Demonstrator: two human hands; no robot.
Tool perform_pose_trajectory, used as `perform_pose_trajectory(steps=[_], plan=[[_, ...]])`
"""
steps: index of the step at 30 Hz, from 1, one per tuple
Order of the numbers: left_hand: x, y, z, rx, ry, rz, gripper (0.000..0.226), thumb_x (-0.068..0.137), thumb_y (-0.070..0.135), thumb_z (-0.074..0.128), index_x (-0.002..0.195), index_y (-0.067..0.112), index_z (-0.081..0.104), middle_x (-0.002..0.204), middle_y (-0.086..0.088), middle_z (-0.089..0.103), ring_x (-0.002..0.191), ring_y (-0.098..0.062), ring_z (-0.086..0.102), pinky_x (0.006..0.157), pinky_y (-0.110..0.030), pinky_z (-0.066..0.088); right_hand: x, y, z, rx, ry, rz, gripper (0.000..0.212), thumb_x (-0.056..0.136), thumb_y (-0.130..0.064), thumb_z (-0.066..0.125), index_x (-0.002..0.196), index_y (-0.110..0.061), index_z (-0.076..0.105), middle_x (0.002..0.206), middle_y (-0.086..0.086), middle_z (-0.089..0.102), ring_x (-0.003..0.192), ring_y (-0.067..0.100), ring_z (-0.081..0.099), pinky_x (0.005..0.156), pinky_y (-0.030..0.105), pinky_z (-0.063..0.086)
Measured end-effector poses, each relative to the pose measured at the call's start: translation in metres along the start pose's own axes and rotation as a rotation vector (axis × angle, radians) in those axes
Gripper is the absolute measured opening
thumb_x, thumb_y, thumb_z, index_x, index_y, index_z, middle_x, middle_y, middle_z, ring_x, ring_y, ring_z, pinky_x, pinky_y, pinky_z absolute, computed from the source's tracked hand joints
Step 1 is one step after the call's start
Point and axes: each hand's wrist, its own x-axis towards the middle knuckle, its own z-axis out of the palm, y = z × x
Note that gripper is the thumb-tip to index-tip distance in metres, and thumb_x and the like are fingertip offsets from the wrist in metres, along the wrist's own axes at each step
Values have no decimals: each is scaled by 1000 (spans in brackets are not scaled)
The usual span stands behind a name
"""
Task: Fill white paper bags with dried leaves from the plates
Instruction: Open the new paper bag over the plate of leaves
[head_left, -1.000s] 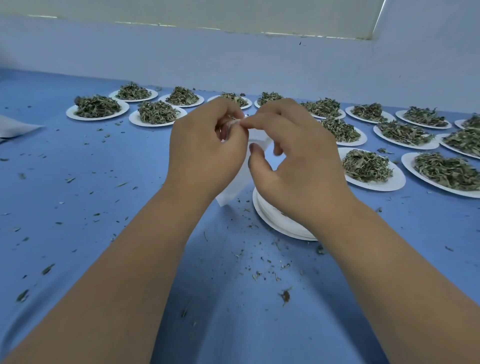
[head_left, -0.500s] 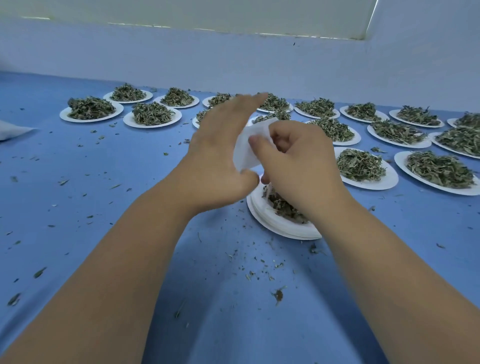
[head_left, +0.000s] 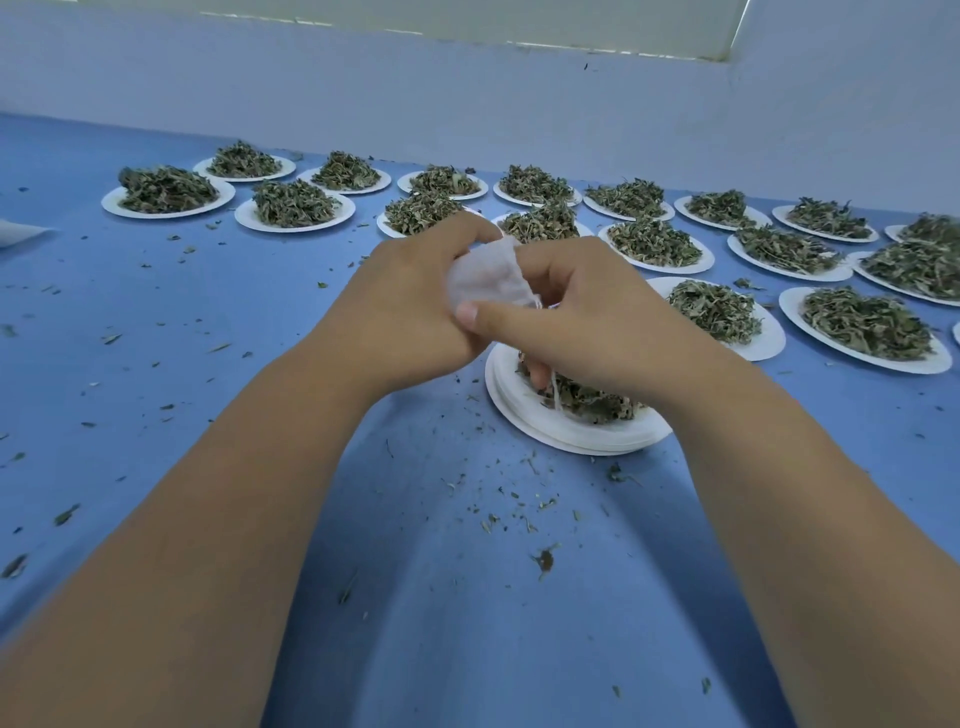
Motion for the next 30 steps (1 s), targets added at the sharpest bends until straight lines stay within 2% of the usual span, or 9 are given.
perform_pose_trajectory(steps=[3, 8, 11, 14, 17, 20, 24, 27, 30], plan=[[-4, 7, 1, -10, -33, 16, 28, 70, 44, 56, 97, 49, 52, 85, 23, 63, 78, 3, 58, 55, -18, 44, 0, 2, -2, -43, -31, 31, 25, 90, -37, 75, 93, -12, 72, 55, 2, 62, 48, 14, 62, 51, 26, 43], [-5, 16, 7, 60, -41, 94, 8, 73, 37, 49, 79, 41, 46, 72, 13, 56, 64, -7, 55, 52, -29, 42, -4, -2, -9, -24, -87, -40, 14, 93, -29, 72, 83, -21, 75, 57, 4, 65, 48, 14, 62, 49, 20, 41], [0, 7, -2, 136, -12, 24, 19, 78, 36, 60, 93, 45, 52, 82, 19, 58, 75, -6, 56, 62, -28, 44, -7, -1, -20, 53, 97, -95, 9, 93, -24, 71, 89, -23, 79, 69, -6, 73, 53, 14, 67, 50, 17, 42], [0, -2, -11, 218, 4, -13, 36, 80, 26, 71, 110, 37, 56, 94, 11, 61, 90, -23, 57, 75, -34, 48, -13, 13, -41, -134, 177, -54, 10, 91, -34, 72, 100, -34, 77, 93, -23, 74, 80, -11, 66, 64, 5, 42], [2, -15, -32, 348, 122, -72, 39, 79, 13, 66, 111, 33, 58, 95, -1, 64, 93, -34, 59, 84, -39, 48, -24, 32, -54, -480, -72, 114, 41, 84, -58, 71, 123, -55, 60, 111, -47, 54, 94, -38, 40, 75, 7, 33], [3, -38, -57, 503, 229, -203, 47, 76, 6, 66, 115, 29, 56, 96, -9, 64, 90, -37, 57, 89, -44, 44, -30, 45, -49, -581, -158, 125, 65, 80, -68, 68, 140, -56, 45, 125, -40, 44, 103, -25, 39, 84, 5, 27], [3, -41, -47, 461, 53, -210, 50, 75, 6, 68, 115, 32, 54, 96, -1, 58, 85, -29, 48, 79, -38, 45, -27, 50, -38, -648, -170, 74, 81, 80, -75, 62, 150, -49, 33, 153, -24, 38, 137, -1, 33, 105, 27, 30], [4, -34, -27, 329, -73, -196, 46, 77, 17, 69, 115, 35, 51, 107, 0, 59, 95, -28, 55, 79, -41, 51, -28, 46, -32, -618, -28, 9, 68, 86, -67, 62, 147, -41, 44, 148, -21, 45, 137, 0, 34, 102, 22, 28], [8, -28, -17, 226, -25, -159, 45, 79, 24, 73, 118, 31, 52, 108, 5, 55, 97, -23, 51, 74, -33, 40, -31, 37, -22, -578, 165, -141, 34, 94, -41, 66, 127, -30, 66, 127, -15, 63, 128, 4, 47, 100, 18, 33]])
